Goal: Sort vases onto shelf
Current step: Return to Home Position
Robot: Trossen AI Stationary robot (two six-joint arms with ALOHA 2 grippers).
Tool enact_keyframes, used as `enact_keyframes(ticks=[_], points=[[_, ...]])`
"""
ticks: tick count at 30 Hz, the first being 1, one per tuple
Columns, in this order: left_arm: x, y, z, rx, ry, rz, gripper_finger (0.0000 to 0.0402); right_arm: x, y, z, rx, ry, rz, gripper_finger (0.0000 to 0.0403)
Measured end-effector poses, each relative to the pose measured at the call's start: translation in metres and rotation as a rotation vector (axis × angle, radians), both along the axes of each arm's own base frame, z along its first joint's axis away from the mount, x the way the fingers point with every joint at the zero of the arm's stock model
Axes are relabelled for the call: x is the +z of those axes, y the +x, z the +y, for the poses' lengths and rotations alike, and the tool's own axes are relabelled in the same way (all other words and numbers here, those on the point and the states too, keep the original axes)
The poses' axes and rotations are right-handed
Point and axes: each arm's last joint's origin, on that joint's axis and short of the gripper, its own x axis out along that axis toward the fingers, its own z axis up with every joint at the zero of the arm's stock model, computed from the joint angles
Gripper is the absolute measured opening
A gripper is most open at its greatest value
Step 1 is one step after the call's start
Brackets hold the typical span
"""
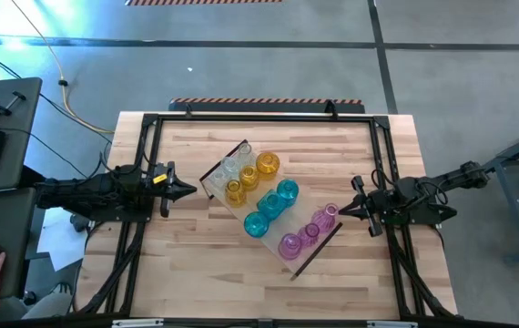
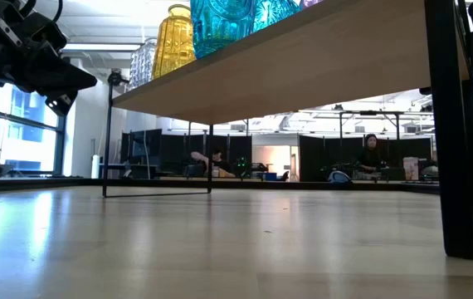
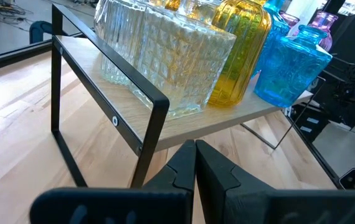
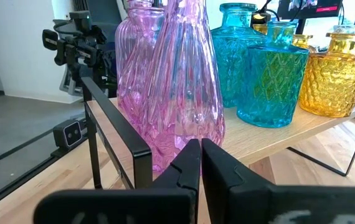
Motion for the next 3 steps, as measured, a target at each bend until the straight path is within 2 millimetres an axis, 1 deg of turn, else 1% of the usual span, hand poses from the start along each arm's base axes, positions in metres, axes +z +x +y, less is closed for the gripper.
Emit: enact_keyframes(ticks=[3], points=[[0.0000, 0.0000, 0.0000, 0.000, 0.000, 0.000, 0.0003, 0.0001, 0.0000, 0.0000, 0.000, 0.000, 0.000, 0.0000]])
